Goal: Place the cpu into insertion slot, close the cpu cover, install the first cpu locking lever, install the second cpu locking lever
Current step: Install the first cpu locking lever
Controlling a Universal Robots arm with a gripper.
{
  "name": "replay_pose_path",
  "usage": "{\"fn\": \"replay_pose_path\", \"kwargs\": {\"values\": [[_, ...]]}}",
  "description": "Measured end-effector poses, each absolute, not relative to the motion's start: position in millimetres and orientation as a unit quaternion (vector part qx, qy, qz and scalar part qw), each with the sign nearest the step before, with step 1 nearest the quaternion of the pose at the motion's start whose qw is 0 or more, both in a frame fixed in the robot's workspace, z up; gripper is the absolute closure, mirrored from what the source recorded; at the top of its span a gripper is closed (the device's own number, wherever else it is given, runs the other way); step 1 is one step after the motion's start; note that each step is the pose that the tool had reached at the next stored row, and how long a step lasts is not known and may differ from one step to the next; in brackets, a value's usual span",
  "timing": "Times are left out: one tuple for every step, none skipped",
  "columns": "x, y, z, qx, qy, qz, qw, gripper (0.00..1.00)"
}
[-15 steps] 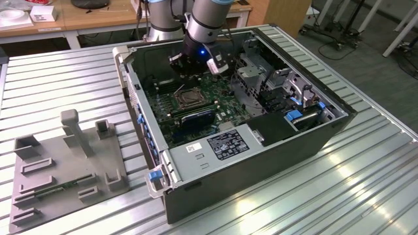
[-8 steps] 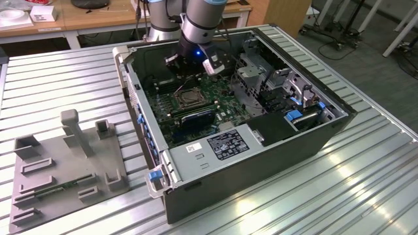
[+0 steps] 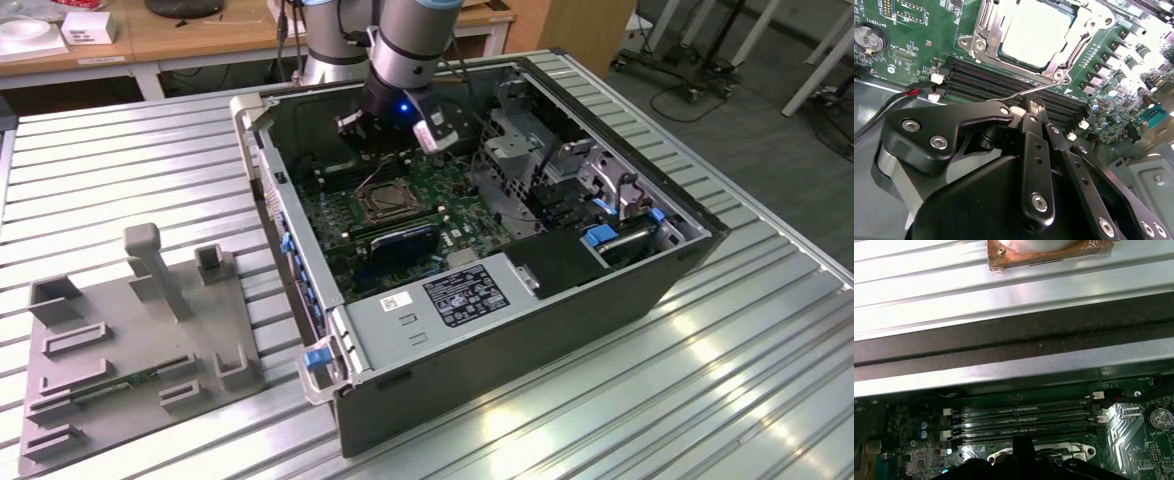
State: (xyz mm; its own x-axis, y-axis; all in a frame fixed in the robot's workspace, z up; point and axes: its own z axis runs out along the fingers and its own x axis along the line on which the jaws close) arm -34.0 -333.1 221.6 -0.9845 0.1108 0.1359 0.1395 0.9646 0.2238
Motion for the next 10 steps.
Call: {"fn": "replay_pose_path", "kwargs": {"values": [[-34.0,-332.8,221.6,-0.063,-0.989,-0.117,0.061,0.89],[-34.0,-332.4,221.6,-0.063,-0.989,-0.117,0.061,0.89],[-34.0,-331.9,221.6,-0.063,-0.989,-0.117,0.061,0.89],[-33.9,-331.6,221.6,-0.063,-0.989,-0.117,0.061,0.89],[-33.7,-331.2,221.6,-0.063,-0.989,-0.117,0.061,0.89],[-33.5,-331.0,221.6,-0.063,-0.989,-0.117,0.061,0.89],[-33.1,-330.8,221.7,-0.063,-0.989,-0.117,0.061,0.89],[-32.7,-330.7,221.7,-0.063,-0.989,-0.117,0.061,0.89],[-32.2,-330.5,221.6,-0.063,-0.989,-0.117,0.061,0.89],[-31.7,-330.3,221.5,-0.063,-0.989,-0.117,0.061,0.89]]}}
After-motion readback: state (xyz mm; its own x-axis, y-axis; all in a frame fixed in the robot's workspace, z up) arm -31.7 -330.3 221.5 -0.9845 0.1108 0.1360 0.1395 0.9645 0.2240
